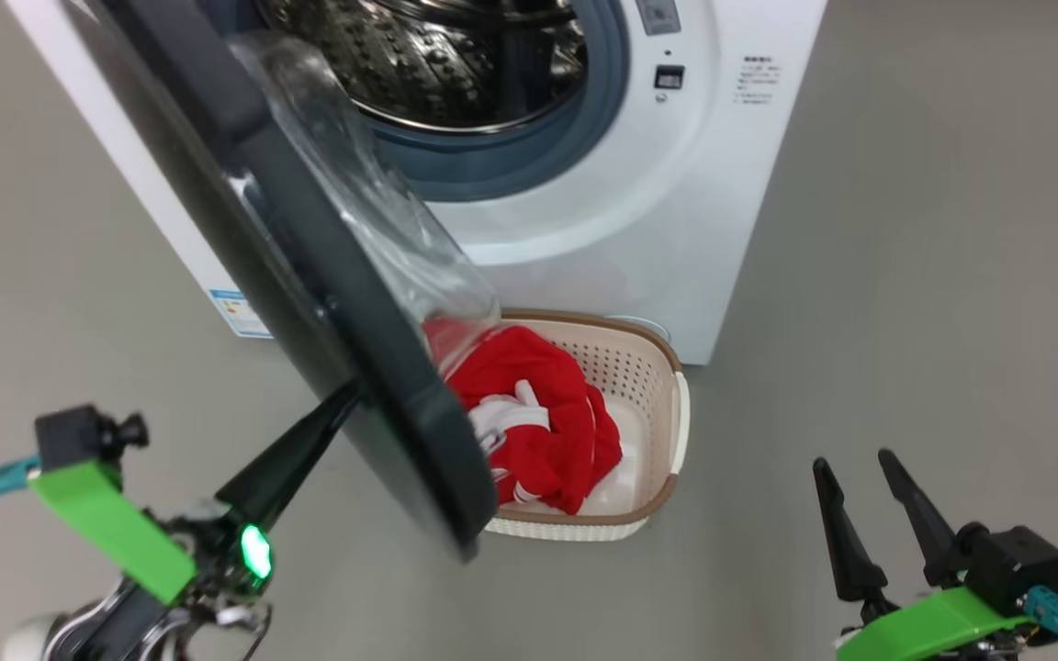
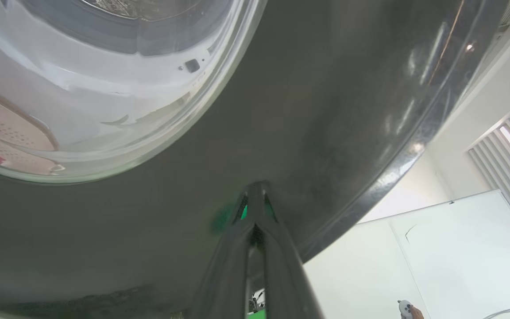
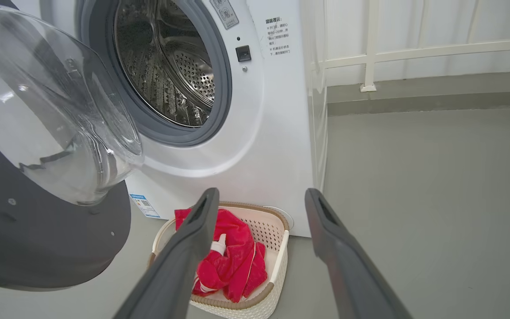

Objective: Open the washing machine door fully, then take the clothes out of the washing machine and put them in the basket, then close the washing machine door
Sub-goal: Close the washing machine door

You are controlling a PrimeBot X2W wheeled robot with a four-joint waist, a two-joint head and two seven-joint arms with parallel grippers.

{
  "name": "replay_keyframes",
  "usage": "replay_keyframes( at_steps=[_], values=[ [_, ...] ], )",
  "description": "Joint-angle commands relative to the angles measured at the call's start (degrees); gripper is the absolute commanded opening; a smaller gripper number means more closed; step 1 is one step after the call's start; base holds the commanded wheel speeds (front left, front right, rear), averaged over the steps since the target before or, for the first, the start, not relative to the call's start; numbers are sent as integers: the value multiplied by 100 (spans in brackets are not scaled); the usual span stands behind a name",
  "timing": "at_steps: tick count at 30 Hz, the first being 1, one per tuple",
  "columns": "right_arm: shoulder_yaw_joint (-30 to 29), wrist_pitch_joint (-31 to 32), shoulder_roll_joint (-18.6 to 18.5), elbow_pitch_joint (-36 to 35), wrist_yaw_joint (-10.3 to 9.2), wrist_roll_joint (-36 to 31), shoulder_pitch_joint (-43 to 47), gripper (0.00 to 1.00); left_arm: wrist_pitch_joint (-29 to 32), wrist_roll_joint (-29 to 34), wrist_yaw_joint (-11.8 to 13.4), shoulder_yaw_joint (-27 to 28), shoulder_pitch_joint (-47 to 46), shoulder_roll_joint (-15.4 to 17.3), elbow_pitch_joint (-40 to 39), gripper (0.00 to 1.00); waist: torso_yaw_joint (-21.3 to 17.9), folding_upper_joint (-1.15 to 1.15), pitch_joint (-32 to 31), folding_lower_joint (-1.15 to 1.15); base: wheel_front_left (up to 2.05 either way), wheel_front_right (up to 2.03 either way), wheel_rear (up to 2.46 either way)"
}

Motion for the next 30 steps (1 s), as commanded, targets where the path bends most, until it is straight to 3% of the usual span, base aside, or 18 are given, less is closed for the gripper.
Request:
replay_keyframes(
  at_steps=[1, 16, 30],
  values=[
    [119, -37, -38, -165, 28, -39, -245, 100, -98, 128, -39, 113, -373, -13, -176, 0, -142, 0, 138, 0, 0, 0, 0],
    [47, -37, -10, -252, 28, 79, -623, 100, -1087, 589, -39, -418, -1592, -227, 379, 0, -920, 0, 740, 0, 0, 0, 0],
    [68, -37, -9, -307, 28, 385, -861, 100, -2358, 838, -39, -642, -2848, 129, 1118, 0, -1701, 0, 1138, 0, 0, 0, 0]
  ],
)
